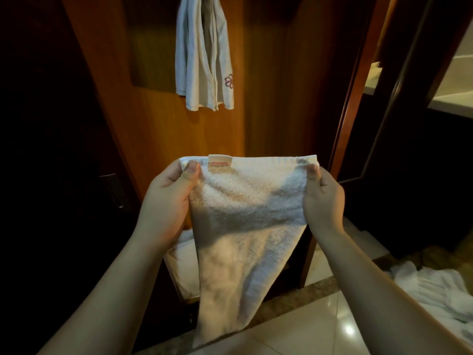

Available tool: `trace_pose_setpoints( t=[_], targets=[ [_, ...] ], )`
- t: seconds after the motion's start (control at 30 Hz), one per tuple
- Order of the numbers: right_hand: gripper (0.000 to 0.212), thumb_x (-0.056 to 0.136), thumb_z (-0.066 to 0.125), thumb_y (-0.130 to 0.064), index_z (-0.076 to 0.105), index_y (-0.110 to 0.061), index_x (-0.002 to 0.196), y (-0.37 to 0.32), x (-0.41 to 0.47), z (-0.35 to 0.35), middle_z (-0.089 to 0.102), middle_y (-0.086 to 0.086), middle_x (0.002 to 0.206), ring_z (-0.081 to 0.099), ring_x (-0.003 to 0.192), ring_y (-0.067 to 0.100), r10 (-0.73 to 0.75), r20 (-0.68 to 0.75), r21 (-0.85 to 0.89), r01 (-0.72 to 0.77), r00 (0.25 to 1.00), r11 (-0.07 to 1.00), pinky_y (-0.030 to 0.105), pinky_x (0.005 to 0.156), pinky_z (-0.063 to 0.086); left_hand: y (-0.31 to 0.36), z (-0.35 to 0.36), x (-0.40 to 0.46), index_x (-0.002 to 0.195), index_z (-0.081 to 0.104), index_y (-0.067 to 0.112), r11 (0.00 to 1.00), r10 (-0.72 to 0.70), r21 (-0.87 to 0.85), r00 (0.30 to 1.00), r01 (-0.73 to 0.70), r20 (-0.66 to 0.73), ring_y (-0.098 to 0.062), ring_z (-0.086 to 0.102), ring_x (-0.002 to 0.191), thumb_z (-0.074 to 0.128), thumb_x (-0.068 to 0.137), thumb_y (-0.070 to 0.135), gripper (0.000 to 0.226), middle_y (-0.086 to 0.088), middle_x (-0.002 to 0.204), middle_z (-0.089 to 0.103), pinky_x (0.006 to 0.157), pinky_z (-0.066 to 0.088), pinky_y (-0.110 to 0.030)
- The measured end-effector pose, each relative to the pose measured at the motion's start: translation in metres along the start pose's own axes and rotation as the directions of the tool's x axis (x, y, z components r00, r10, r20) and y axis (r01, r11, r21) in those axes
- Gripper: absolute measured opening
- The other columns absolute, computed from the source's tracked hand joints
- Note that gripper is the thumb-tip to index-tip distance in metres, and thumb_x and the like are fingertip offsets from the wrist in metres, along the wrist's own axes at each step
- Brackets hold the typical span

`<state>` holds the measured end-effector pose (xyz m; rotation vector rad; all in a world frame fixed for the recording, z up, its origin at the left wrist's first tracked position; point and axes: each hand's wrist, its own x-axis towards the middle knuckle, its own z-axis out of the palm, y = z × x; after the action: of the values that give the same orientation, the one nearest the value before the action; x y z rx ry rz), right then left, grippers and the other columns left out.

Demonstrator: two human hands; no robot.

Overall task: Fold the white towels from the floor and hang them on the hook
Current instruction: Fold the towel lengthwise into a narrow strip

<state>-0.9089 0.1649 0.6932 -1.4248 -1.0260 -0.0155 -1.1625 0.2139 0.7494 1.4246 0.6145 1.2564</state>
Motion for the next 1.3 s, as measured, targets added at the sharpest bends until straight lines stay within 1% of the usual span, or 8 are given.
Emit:
trace_pose_setpoints(
  t=[0.13, 0.37, 0.5, 0.67, 0.83, 1.0, 1.13, 1.3],
  targets=[
    [0.071, 0.090, 0.033, -0.079, 0.055, -0.013, 0.072, 0.003, 0.001, 0.000, 0.054, 0.004, 0.067, 0.047, 0.052, 0.004, -0.004, -0.002, 0.081, 0.004, 1.000, 0.997, 0.014, 0.043, 0.032, 0.001, -0.004, 0.002, 0.104, 0.077, 0.024, 0.999, 0.007, -0.031, 1.000, -0.008, -0.022, -0.025, 0.074, 0.098, 0.062, 0.094, 0.044, 0.027, -0.008, 0.104, 0.076, 0.075, 0.059, -0.033],
    [0.057, 0.085, 0.035, -0.085, 0.063, -0.039, 0.064, -0.001, 0.000, 0.007, 0.061, -0.013, 0.058, 0.057, 0.053, 0.002, 0.118, -0.020, 0.365, -0.102, 0.993, 0.925, 0.017, 0.048, 0.043, -0.001, -0.006, 0.002, 0.096, 0.079, 0.025, 0.997, -0.057, -0.060, 0.998, 0.054, -0.041, -0.020, 0.074, 0.085, 0.055, 0.095, 0.032, 0.025, -0.006, 0.094, 0.077, 0.068, 0.059, -0.031],
    [0.049, 0.079, 0.049, -0.084, 0.072, -0.041, 0.080, -0.005, 0.003, 0.005, 0.072, -0.012, 0.075, 0.069, 0.068, 0.004, 0.108, 0.154, 0.398, -0.162, 0.982, 0.903, 0.016, 0.056, 0.050, -0.002, -0.006, 0.002, 0.093, 0.079, 0.025, 0.993, -0.105, -0.068, 0.993, 0.101, -0.055, -0.021, 0.074, 0.081, 0.055, 0.096, 0.032, 0.025, -0.006, 0.090, 0.077, 0.067, 0.061, -0.036],
    [0.077, 0.057, 0.090, -0.060, 0.072, -0.018, 0.119, 0.001, 0.015, -0.001, 0.073, 0.013, 0.117, 0.071, 0.107, 0.031, 0.222, 0.679, 0.474, -0.649, 0.700, 0.595, 0.039, 0.079, 0.060, -0.001, -0.013, 0.003, 0.095, 0.079, 0.024, 0.982, -0.175, -0.072, 0.984, 0.173, -0.024, -0.023, 0.073, 0.076, 0.056, 0.087, 0.038, 0.029, -0.010, 0.091, 0.077, 0.059, 0.059, -0.035],
    [0.063, 0.067, 0.092, -0.043, 0.074, -0.013, 0.119, 0.012, 0.012, -0.005, 0.069, 0.017, 0.126, 0.066, 0.116, 0.031, 0.123, 0.866, 0.376, -0.793, 0.485, 0.479, 0.040, 0.088, 0.057, -0.008, -0.023, 0.005, 0.095, 0.079, 0.023, 0.981, -0.192, -0.014, 0.981, 0.192, 0.006, -0.022, 0.072, 0.074, 0.058, 0.090, 0.040, 0.027, -0.008, 0.087, 0.076, 0.057, 0.057, -0.031],
    [0.069, 0.086, 0.078, -0.041, 0.057, 0.000, 0.138, 0.023, 0.011, 0.004, 0.053, 0.027, 0.142, 0.050, 0.135, 0.039, 0.134, 0.843, 0.441, -0.812, 0.521, 0.381, 0.045, 0.101, 0.050, -0.014, -0.044, 0.014, 0.103, 0.078, 0.022, 0.978, -0.207, 0.025, 0.978, 0.206, 0.032, -0.023, 0.074, 0.085, 0.055, 0.092, 0.041, 0.032, -0.009, 0.098, 0.077, 0.064, 0.058, -0.030],
    [0.061, 0.088, 0.069, -0.047, 0.064, -0.004, 0.131, 0.020, -0.003, 0.024, 0.063, 0.020, 0.135, 0.059, 0.126, 0.036, 0.290, 0.804, 0.406, -0.835, 0.520, 0.372, 0.043, 0.094, 0.055, -0.036, -0.048, 0.020, 0.104, 0.078, 0.016, 0.945, -0.323, -0.062, 0.946, 0.320, -0.043, -0.028, 0.075, 0.092, 0.049, 0.102, 0.028, 0.032, -0.015, 0.105, 0.076, 0.064, 0.059, -0.031],
    [0.042, 0.097, 0.056, -0.052, 0.072, -0.015, 0.108, 0.001, -0.044, 0.055, 0.077, 0.011, 0.102, 0.075, 0.095, 0.027, 0.569, 0.500, 0.257, -0.739, 0.653, 0.622, 0.044, 0.082, 0.059, -0.086, -0.036, 0.007, 0.101, 0.073, 0.011, 0.897, -0.442, -0.141, 0.823, 0.420, -0.357, -0.030, 0.075, 0.093, 0.049, 0.105, 0.023, 0.027, -0.014, 0.101, 0.077, 0.082, 0.060, -0.044]
  ],
)
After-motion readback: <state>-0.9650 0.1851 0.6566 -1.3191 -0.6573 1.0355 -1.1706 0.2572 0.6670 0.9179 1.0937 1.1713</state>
